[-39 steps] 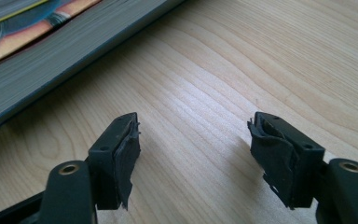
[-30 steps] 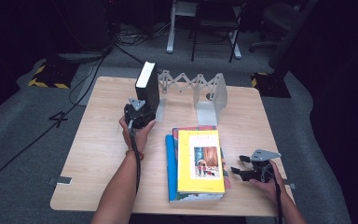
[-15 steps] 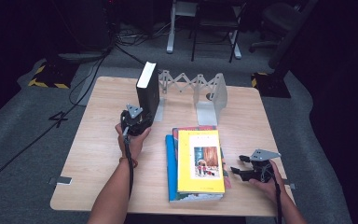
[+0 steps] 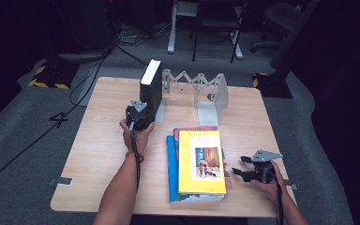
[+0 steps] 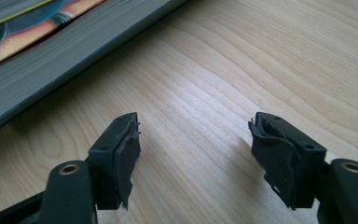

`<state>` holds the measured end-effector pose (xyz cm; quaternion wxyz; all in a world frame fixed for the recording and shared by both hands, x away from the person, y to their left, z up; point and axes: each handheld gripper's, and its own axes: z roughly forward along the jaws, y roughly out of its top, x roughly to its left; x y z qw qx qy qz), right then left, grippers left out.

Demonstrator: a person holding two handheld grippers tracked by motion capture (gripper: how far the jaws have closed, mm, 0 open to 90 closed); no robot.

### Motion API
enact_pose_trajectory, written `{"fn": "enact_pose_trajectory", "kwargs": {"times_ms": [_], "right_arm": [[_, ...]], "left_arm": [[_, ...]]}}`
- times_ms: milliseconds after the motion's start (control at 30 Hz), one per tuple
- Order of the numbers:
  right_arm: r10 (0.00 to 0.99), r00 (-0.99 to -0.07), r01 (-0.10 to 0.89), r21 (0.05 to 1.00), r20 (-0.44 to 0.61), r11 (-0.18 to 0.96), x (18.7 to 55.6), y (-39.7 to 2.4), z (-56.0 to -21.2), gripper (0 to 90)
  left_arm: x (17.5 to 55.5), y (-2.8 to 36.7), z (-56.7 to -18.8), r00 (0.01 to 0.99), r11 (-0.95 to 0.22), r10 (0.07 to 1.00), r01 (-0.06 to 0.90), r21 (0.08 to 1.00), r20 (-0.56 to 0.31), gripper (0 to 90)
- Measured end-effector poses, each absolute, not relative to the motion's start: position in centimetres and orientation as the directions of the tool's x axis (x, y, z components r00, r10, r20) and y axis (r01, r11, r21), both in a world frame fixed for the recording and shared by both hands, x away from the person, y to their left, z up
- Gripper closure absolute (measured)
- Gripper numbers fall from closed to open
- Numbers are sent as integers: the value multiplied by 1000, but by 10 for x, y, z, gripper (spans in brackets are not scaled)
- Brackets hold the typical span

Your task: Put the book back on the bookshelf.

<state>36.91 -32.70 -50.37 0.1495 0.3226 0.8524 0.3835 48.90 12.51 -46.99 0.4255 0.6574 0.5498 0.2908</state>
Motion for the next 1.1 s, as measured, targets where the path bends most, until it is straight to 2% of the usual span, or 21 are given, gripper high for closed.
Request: {"fn": "enact_pose_trajectory", "kwargs": {"times_ms": [567,767,967,1100], "right_arm": [[669,-744,437,749,-12,499,369,-327,-504,321],[670,-743,437,749,-12,498,368,-327,-504,315],[673,-740,438,747,-17,500,369,-327,-503,306],[674,-739,439,745,-19,503,369,-326,-503,300]], "left_arm": [[482,123,-470,209,-51,976,472,880,-55,540],[477,126,-470,220,-21,971,469,883,-93,531],[469,133,-467,268,-71,961,459,886,-62,480],[462,141,-464,294,-79,953,474,877,-72,430]]}}
